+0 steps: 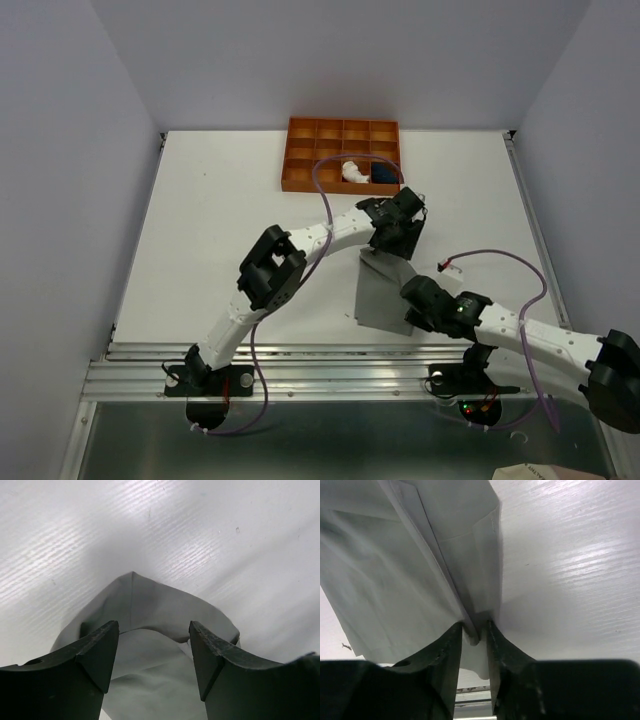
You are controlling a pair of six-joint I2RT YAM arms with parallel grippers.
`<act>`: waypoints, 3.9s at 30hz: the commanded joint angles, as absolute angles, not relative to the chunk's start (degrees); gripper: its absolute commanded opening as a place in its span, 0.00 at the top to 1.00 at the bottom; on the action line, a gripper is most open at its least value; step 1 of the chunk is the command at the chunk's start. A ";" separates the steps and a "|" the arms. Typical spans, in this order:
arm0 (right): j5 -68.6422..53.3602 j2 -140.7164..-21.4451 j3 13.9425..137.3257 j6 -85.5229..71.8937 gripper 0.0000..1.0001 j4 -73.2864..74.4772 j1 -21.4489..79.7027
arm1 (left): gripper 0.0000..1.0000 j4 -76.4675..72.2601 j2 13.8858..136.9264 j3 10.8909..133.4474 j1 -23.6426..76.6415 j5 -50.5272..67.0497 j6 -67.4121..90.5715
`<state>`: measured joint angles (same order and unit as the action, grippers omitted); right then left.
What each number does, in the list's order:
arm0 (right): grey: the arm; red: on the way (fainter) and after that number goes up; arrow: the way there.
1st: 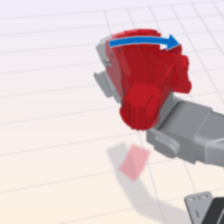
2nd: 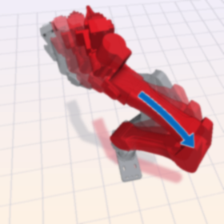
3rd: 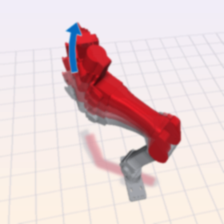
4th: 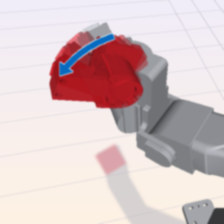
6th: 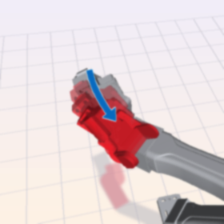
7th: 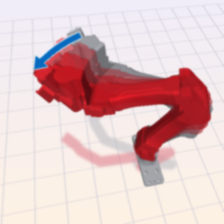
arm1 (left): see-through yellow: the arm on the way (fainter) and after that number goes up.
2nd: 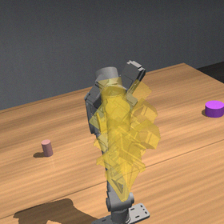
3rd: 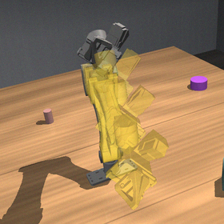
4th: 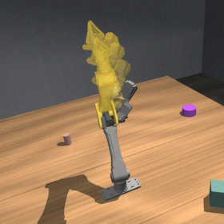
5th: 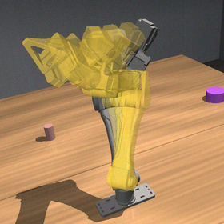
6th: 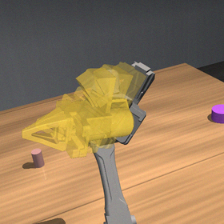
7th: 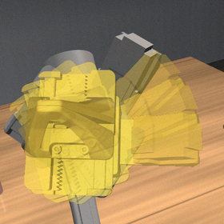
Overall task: Roll the underwear
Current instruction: Fold the underwear
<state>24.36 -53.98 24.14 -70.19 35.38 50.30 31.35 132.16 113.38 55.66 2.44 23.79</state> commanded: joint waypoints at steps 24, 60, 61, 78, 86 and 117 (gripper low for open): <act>34.21 -65.39 40.43 -44.86 0.41 26.66 45.28 | 0.33 22.59 115.40 95.89 45.44 3.33 20.39; 14.59 -74.97 34.28 -34.98 0.50 11.25 30.94 | 0.41 30.58 132.71 109.25 47.81 -4.31 7.12; 15.11 -74.88 34.19 -34.98 0.51 11.25 30.94 | 0.41 30.76 132.80 109.25 47.81 -4.22 7.21; 12.05 -76.47 34.72 -32.61 0.84 10.11 29.88 | 0.45 30.94 131.84 108.90 47.73 -5.01 8.09; 9.23 -70.93 35.85 -32.70 0.99 13.70 29.88 | 0.45 32.96 132.27 110.56 47.37 -6.41 10.28; 16.87 -71.80 39.29 -40.25 0.98 29.18 27.77 | 0.41 29.00 132.19 113.55 47.11 -4.22 12.13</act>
<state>14.28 -69.82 37.98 -39.68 28.49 28.27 29.67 133.23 110.39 47.40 -4.71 11.92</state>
